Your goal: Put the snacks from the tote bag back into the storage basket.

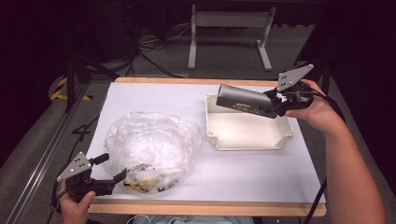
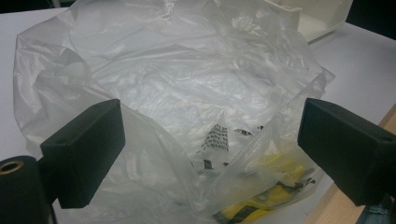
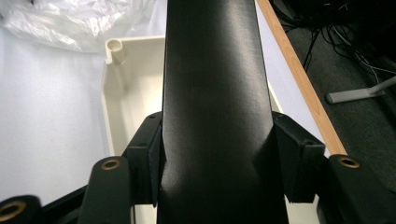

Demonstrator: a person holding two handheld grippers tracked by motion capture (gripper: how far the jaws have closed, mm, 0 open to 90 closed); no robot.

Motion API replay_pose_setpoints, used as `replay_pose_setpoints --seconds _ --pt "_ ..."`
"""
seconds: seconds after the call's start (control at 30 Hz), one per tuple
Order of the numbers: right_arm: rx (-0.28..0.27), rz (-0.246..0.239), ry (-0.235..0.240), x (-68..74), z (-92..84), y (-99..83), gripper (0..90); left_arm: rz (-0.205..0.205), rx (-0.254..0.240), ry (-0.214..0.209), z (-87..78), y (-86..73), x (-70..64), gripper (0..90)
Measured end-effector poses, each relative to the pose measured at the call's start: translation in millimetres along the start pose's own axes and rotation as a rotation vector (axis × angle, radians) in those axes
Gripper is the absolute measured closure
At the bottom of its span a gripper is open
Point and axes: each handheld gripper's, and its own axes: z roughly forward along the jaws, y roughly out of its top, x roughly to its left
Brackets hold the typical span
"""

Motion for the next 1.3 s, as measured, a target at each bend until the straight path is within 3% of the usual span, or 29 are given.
replay_pose_setpoints --seconds 0.83,1.07,1.3 --pt "0.098 -0.031 0.065 -9.8 44.4 -30.6 42.9 -0.035 0.005 0.073 -20.0 -12.9 -5.7 8.3" --pt "0.127 -0.067 0.095 -8.5 60.7 -37.8 42.9 -0.038 0.000 0.076 -20.4 -13.6 -5.3 8.3" --pt "0.137 -0.067 0.111 -8.7 69.2 -40.9 42.9 -0.041 0.000 0.077 -19.4 -13.0 -4.9 8.3"
